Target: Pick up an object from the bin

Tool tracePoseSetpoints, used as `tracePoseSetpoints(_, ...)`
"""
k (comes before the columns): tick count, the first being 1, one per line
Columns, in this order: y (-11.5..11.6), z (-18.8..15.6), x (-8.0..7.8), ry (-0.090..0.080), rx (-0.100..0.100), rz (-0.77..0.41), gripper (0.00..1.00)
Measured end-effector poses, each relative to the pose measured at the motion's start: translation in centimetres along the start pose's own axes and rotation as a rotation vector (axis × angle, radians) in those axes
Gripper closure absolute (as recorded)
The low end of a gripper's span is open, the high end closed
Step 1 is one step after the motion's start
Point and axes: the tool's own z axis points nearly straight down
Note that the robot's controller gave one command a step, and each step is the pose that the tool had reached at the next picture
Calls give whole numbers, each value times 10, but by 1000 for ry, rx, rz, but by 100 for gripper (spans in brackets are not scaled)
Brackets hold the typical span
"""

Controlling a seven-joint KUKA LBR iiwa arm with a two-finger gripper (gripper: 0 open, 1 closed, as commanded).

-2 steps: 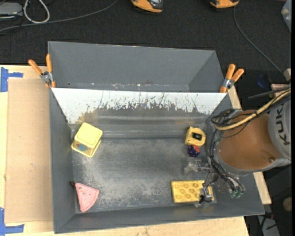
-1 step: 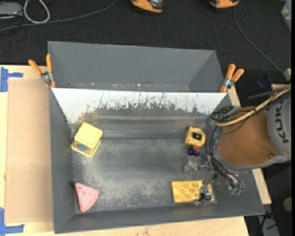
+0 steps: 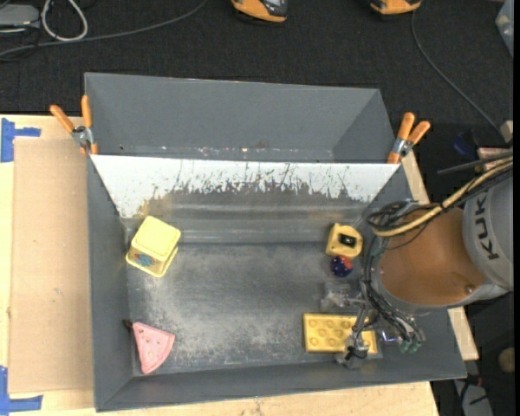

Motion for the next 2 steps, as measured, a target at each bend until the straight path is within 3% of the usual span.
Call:
tracePoseSetpoints(1,8,0,-2,5,0,29,100)
tracePoseSetpoints(2,8,0,-2,5,0,29,100)
